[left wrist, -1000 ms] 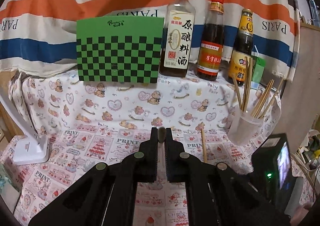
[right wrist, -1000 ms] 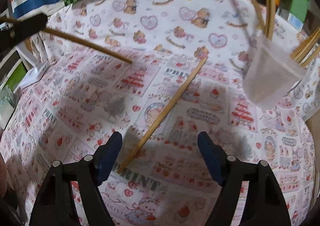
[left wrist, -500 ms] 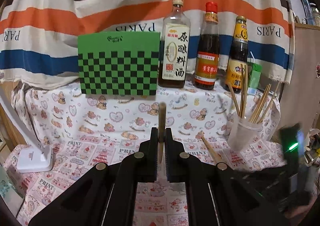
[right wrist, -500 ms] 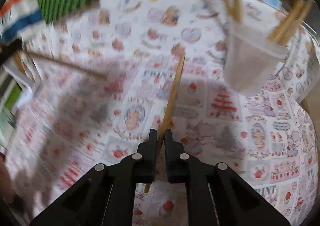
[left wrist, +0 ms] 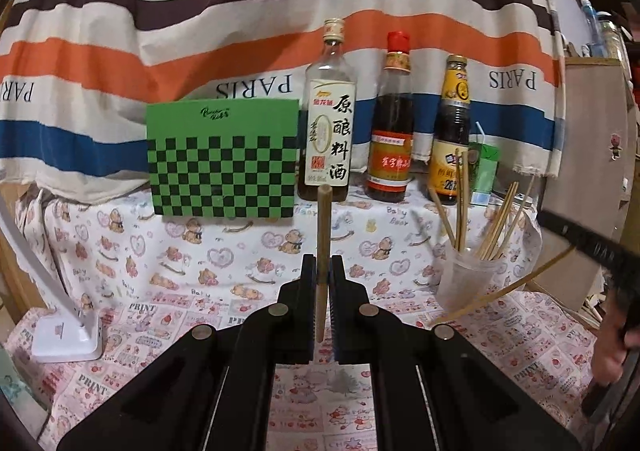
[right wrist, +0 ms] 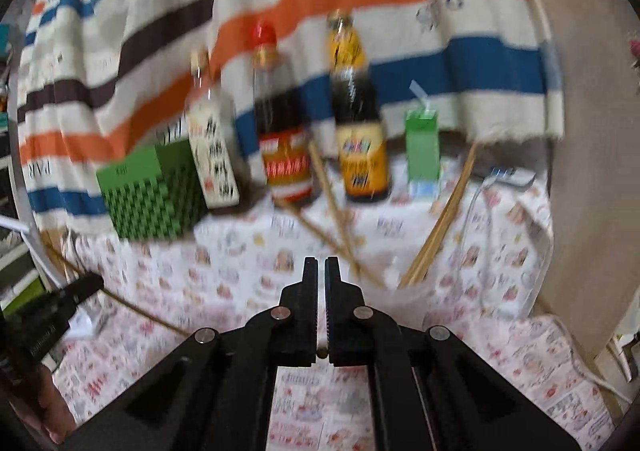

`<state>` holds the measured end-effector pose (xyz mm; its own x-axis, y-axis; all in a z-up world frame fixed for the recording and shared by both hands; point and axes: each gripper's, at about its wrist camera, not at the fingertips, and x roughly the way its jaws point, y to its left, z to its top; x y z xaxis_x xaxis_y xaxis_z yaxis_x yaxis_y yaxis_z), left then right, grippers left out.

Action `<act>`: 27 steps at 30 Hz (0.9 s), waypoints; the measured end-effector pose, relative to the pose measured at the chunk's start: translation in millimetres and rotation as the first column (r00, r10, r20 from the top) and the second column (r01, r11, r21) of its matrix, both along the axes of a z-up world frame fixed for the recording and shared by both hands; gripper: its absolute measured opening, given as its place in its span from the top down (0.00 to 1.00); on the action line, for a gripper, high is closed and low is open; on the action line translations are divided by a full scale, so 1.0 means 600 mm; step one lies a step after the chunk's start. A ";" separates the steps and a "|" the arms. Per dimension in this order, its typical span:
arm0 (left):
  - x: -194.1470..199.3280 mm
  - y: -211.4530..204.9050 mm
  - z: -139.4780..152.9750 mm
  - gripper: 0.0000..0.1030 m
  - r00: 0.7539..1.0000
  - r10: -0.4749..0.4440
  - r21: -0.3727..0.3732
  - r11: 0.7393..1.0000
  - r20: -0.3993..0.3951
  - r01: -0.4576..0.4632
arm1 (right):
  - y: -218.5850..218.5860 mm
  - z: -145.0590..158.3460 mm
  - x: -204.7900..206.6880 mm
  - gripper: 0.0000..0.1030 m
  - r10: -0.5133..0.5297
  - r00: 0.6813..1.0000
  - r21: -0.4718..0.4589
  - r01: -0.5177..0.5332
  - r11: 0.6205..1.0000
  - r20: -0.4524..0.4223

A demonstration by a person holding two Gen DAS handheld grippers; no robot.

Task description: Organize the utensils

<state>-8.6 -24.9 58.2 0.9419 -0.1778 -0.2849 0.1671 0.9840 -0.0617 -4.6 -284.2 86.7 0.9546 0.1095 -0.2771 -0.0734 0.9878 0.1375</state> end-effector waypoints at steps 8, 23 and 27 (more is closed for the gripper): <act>-0.007 -0.018 0.019 0.95 0.999 -0.023 0.029 0.999 0.037 0.021 | -0.003 0.053 -0.017 0.97 0.036 0.997 -0.024 -0.035 0.999 0.063; 0.039 -0.091 0.100 0.95 0.989 -0.147 0.001 0.989 0.011 0.147 | -0.005 0.134 0.033 0.97 0.042 0.997 -0.078 -0.036 0.996 0.069; 0.041 -0.117 0.122 0.95 0.980 -0.196 -0.021 0.980 0.019 0.196 | -0.021 0.163 0.040 0.97 0.018 0.993 -0.073 -0.010 0.997 0.113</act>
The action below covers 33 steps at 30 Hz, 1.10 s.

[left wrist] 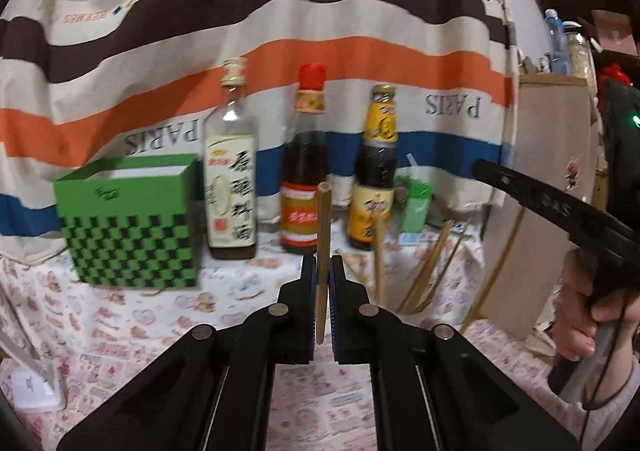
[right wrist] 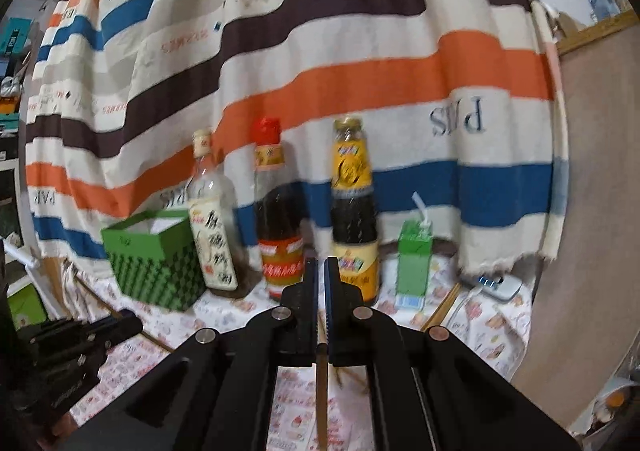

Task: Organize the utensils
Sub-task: 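Carry both held chopsticks upright over the clear plastic cup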

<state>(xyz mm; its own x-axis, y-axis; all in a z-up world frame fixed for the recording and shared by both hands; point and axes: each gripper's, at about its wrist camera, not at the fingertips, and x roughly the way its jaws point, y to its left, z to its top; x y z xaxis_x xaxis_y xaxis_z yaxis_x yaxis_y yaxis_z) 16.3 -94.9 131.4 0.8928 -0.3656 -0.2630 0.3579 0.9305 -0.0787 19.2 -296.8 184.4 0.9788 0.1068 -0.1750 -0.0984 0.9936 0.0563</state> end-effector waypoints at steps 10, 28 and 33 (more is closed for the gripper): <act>0.031 -0.081 0.035 0.95 0.994 -0.104 -0.044 0.994 0.010 0.105 | -0.039 0.073 0.052 0.97 -0.073 0.994 0.015 0.072 0.997 0.081; 0.118 -0.152 -0.011 0.95 0.989 -0.118 -0.037 0.993 -0.089 0.115 | -0.096 0.044 0.109 0.97 -0.133 0.981 0.105 0.119 0.987 0.142; 0.142 -0.154 -0.028 0.95 0.981 -0.100 -0.054 0.994 -0.167 0.093 | -0.105 0.038 0.112 0.97 -0.114 0.980 0.149 0.089 0.985 0.165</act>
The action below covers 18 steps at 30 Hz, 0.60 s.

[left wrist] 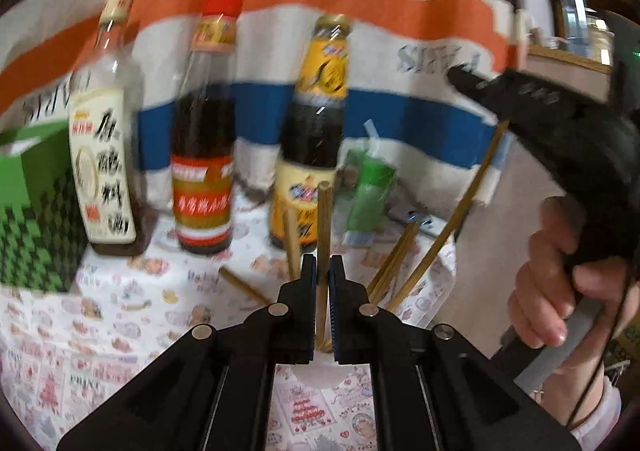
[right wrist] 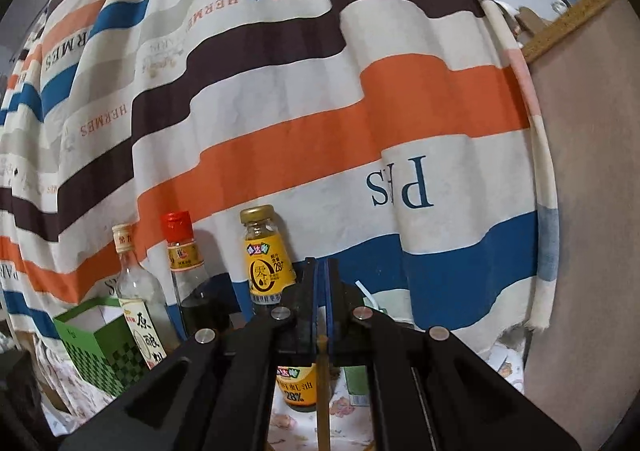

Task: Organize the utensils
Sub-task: 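Carry both held chopsticks upright over the clear plastic cup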

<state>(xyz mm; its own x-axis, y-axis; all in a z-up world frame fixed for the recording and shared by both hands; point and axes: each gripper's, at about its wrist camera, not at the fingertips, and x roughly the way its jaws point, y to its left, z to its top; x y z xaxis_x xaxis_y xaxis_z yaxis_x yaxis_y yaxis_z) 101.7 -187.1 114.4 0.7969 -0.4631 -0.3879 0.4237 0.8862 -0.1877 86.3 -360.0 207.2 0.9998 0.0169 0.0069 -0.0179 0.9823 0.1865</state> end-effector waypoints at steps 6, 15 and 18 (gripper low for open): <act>0.014 -0.011 -0.021 0.95 1.000 -0.017 0.022 1.000 -0.020 0.018 | 0.005 -0.027 0.016 0.97 0.009 0.999 -0.019 -0.010 1.000 -0.041; 0.021 -0.025 -0.052 0.95 0.998 -0.051 0.071 0.996 0.022 0.050 | 0.015 -0.086 0.035 0.97 -0.003 0.993 -0.050 -0.004 0.999 -0.120; 0.028 -0.023 -0.057 0.95 0.999 -0.037 0.066 0.997 0.004 0.037 | 0.018 -0.102 0.050 0.97 -0.018 0.989 -0.066 0.008 0.998 -0.146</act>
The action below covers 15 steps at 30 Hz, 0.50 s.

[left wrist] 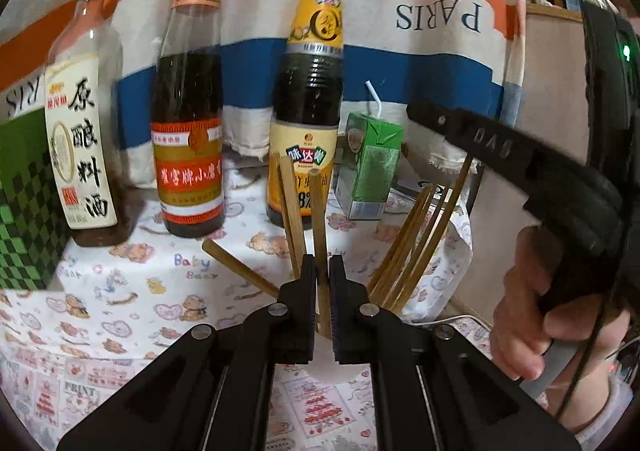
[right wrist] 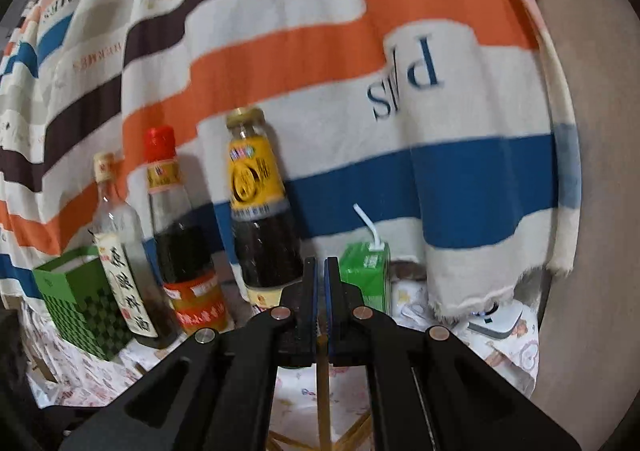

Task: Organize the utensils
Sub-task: 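Carry both held chopsticks upright over the clear plastic cup, then lower the chopsticks into the cup and open both tools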

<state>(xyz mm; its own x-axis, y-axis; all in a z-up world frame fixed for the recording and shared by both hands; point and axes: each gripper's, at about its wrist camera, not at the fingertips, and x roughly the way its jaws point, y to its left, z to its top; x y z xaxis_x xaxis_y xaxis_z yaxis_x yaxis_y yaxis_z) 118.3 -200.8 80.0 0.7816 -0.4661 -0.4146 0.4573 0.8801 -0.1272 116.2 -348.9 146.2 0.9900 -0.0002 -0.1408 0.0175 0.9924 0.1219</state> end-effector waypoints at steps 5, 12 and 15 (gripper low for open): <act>0.003 0.000 -0.006 0.95 1.000 0.001 0.003 1.000 0.012 -0.001 | 0.006 -0.023 0.012 0.97 -0.031 0.998 -0.037 0.030 0.999 -0.045; 0.003 -0.008 -0.009 0.93 0.998 0.032 0.040 0.999 0.056 -0.034 | -0.011 -0.029 0.007 0.97 -0.017 0.996 -0.020 0.015 1.000 -0.088; -0.006 0.009 -0.001 0.93 0.997 0.037 0.012 0.999 0.067 -0.038 | -0.018 -0.032 -0.002 0.97 -0.029 0.995 0.001 0.029 1.000 -0.092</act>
